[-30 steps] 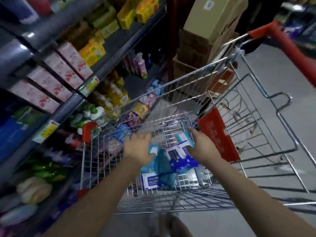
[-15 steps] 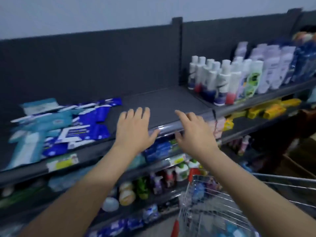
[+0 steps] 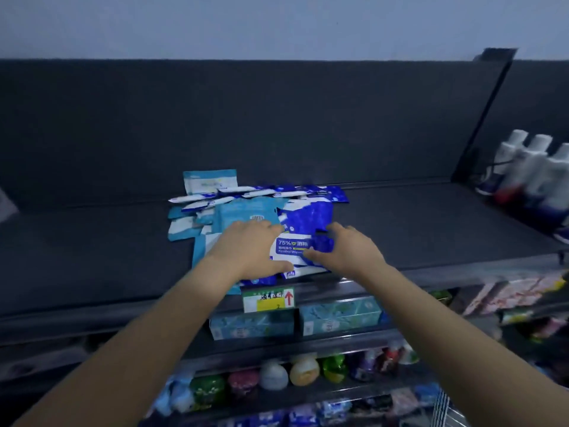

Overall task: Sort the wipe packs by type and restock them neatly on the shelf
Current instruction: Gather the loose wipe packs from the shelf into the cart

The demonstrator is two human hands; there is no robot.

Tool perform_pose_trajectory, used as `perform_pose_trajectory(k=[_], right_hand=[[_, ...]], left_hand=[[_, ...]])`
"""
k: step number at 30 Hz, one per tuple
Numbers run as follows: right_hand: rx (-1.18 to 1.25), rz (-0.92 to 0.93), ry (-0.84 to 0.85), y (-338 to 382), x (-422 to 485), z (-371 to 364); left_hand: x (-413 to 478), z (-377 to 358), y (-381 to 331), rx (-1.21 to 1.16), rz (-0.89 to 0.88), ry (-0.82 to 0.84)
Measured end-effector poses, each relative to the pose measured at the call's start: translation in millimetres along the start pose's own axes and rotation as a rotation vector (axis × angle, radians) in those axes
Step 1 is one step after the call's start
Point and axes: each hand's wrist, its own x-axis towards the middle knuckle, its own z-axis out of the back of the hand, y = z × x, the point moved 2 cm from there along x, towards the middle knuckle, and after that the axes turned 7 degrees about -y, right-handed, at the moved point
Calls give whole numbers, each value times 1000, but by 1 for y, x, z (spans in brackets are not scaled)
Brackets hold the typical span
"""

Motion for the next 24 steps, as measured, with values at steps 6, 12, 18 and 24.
perform_pose_trajectory(k=[6,12,18,24], right_hand=[[55,-228,150,-2,34,-17],[315,-353,320,4,46,-22],[518,-352,296,1,49,-22],[917,-405,384,7,44,-1]], left_hand=[[3,-17,13,-96,-9,120],[-9,-7,57,-64,181,109],[-30,-21,98,-402,450,275],[-46,-36,113,-797,672,354]])
